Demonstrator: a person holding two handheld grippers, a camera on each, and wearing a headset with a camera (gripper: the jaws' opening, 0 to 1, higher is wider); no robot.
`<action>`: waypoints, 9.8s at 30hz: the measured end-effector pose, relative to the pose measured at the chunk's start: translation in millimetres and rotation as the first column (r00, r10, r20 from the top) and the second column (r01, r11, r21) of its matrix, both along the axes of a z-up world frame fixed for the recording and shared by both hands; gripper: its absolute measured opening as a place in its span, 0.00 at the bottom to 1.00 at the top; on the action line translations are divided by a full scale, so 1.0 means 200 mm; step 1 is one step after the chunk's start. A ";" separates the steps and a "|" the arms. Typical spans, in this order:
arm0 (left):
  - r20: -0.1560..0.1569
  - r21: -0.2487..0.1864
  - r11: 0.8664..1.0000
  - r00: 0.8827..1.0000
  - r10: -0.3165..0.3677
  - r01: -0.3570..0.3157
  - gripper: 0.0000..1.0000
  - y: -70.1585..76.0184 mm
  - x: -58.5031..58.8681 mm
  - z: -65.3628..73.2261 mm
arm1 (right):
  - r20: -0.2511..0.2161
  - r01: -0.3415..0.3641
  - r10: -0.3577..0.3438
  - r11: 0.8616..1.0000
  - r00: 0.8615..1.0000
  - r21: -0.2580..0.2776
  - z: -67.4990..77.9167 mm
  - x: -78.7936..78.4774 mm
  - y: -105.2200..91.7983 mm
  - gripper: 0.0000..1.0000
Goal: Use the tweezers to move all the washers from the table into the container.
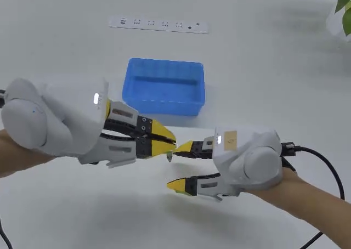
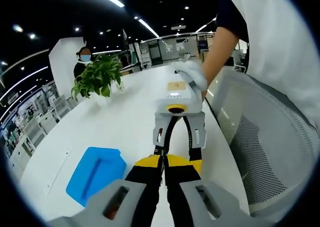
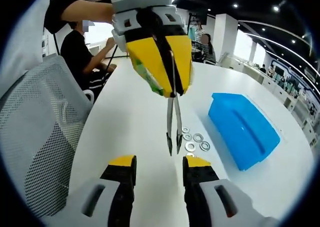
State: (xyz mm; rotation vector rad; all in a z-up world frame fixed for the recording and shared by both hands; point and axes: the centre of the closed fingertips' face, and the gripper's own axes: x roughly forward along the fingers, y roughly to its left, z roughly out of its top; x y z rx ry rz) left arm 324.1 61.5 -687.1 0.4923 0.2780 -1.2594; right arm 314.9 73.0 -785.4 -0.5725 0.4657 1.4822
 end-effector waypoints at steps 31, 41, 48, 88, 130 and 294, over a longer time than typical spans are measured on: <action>-0.005 -0.008 1.000 1.000 0.019 -0.019 0.05 0.02 0.11 -0.05 | -0.034 0.032 -0.032 0.999 0.999 0.009 0.01 0.01 -0.01 0.66; -0.020 -0.009 1.000 1.000 0.004 -0.004 0.05 0.02 0.11 -0.08 | -0.045 0.024 -0.024 1.000 0.999 0.010 0.00 0.01 0.00 0.65; -0.054 0.004 0.999 0.997 -0.053 0.053 0.05 0.02 0.08 -0.08 | -0.042 0.015 -0.015 1.000 0.999 0.016 0.01 0.05 0.06 0.64; -0.096 0.061 0.989 0.987 -0.127 0.133 0.06 0.01 0.11 -0.11 | 0.016 0.053 -0.053 0.999 0.998 0.009 0.05 0.19 0.14 0.10; -0.148 -0.111 0.920 0.921 0.359 -0.377 0.61 0.37 -0.02 0.03 | 0.047 0.045 -0.053 0.987 0.998 0.153 0.53 0.33 0.17 0.09; 0.009 -0.245 0.939 0.967 0.253 -0.243 0.05 0.14 0.28 0.35 | 0.025 0.097 -0.104 0.974 0.994 0.205 0.54 0.36 -0.10 0.58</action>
